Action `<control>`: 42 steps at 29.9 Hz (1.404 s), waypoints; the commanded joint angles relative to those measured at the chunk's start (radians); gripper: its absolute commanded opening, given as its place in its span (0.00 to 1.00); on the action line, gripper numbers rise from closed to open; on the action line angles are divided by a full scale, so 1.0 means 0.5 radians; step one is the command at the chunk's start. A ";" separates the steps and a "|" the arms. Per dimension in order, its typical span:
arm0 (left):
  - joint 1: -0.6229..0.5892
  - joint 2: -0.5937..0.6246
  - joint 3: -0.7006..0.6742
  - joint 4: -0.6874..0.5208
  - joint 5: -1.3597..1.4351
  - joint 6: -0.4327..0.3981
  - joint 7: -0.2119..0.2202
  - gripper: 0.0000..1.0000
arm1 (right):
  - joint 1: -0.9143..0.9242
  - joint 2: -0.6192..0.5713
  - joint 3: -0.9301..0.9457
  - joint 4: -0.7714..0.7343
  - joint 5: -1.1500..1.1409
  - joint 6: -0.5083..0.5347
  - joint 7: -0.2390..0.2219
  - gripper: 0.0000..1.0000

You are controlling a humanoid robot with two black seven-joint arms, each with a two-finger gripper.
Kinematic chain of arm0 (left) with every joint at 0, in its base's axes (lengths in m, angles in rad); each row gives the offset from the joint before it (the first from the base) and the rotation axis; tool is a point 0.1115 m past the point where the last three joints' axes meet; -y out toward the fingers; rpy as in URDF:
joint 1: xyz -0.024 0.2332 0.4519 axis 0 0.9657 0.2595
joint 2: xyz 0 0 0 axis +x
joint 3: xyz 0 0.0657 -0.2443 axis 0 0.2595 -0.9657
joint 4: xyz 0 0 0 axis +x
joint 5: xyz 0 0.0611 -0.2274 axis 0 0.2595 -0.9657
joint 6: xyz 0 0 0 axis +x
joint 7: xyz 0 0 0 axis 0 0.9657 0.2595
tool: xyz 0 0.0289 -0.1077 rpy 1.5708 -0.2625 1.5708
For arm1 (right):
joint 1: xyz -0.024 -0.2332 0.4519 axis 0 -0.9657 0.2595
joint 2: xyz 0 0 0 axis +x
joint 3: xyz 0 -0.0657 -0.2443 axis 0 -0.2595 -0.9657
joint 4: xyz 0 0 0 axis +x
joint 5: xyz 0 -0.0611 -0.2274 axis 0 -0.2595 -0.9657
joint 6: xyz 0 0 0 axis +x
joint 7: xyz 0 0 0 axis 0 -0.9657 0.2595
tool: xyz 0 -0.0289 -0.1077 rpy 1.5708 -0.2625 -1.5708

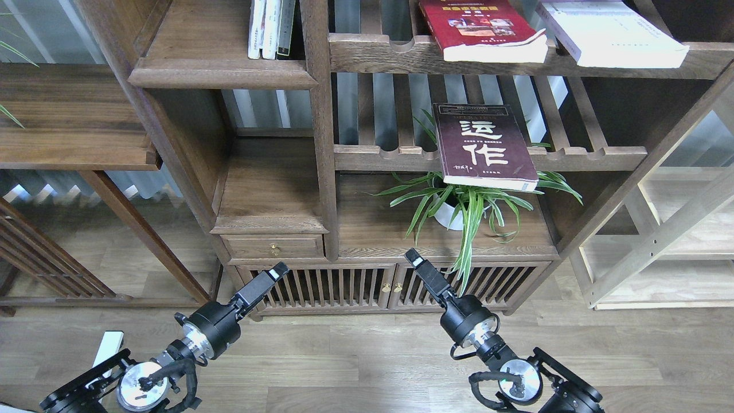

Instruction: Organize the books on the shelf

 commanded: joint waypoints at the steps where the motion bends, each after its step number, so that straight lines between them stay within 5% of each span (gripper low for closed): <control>1: 0.010 0.000 -0.002 0.001 -0.001 0.000 -0.012 1.00 | 0.003 0.000 -0.003 -0.001 0.000 0.000 0.003 1.00; 42: 0.120 -0.046 -0.042 0.007 -0.007 0.000 -0.019 1.00 | -0.052 0.000 0.000 -0.023 0.015 0.000 0.022 1.00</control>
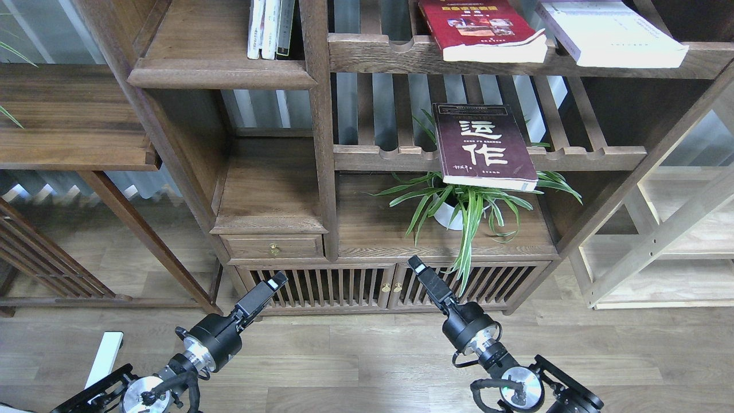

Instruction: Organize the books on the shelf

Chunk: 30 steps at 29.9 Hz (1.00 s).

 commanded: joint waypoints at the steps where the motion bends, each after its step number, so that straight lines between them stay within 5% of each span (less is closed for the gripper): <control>1: 0.018 0.000 0.000 -0.001 0.000 0.000 0.003 1.00 | -0.012 0.000 0.005 0.000 0.002 0.000 0.002 1.00; 30: 0.021 0.083 -0.040 0.042 -0.024 0.000 0.000 1.00 | 0.117 0.000 0.106 -0.019 0.005 0.000 0.008 1.00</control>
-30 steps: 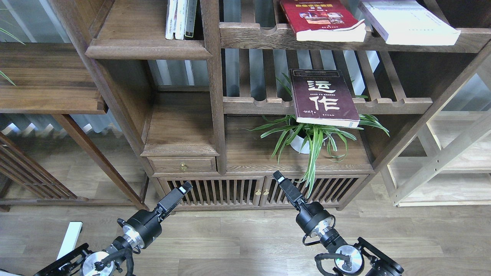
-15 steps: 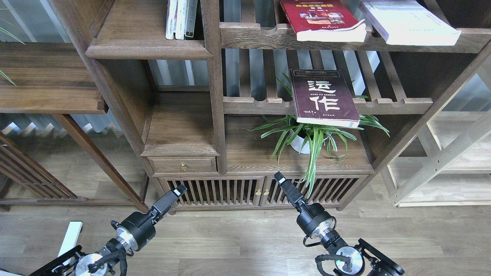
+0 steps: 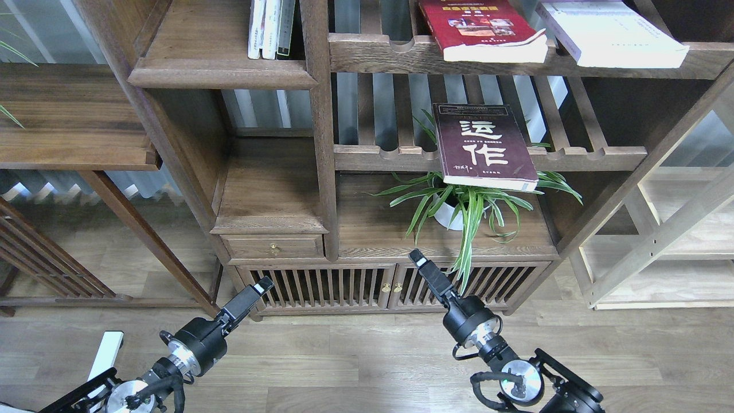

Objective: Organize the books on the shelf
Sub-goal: 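Reach the right gripper up to the bottom edge of the dark red book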

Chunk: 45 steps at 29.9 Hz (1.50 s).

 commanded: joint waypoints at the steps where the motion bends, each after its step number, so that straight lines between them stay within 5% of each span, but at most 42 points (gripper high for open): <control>1: 0.005 -0.003 -0.029 0.025 -0.028 0.000 0.000 1.00 | 0.053 0.000 0.069 -0.003 0.004 0.000 0.002 1.00; 15: 0.020 0.006 -0.114 0.038 -0.225 0.000 0.003 1.00 | 0.280 0.000 0.254 -0.111 0.154 0.000 0.005 1.00; 23: 0.060 0.006 -0.148 0.038 -0.231 0.000 -0.001 1.00 | 0.320 0.000 0.321 -0.111 0.295 0.000 0.152 1.00; 45: 0.158 0.037 -0.289 0.038 -0.234 0.000 -0.001 1.00 | 0.354 0.000 0.254 -0.184 0.360 0.000 0.162 1.00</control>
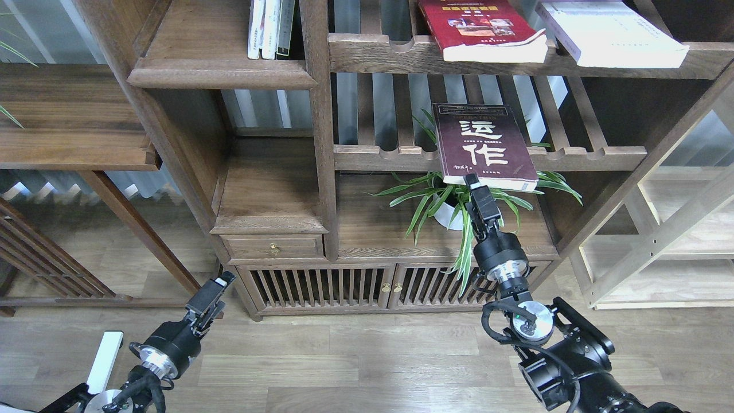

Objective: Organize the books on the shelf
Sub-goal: 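Reach the right gripper up to the bottom edge of the dark red book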

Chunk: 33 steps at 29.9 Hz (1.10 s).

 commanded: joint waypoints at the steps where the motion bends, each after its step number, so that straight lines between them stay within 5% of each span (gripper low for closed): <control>1: 0.028 0.007 -0.026 -0.003 -0.003 0.000 -0.001 1.00 | 0.032 0.000 -0.008 -0.013 0.003 0.000 0.004 1.00; 15: 0.074 0.007 -0.063 -0.015 -0.003 0.000 -0.001 1.00 | 0.048 0.000 -0.017 0.008 0.119 0.000 0.139 1.00; 33: 0.111 0.025 -0.109 -0.021 -0.003 0.000 -0.001 1.00 | 0.232 0.000 -0.106 -0.139 0.236 -0.023 0.139 1.00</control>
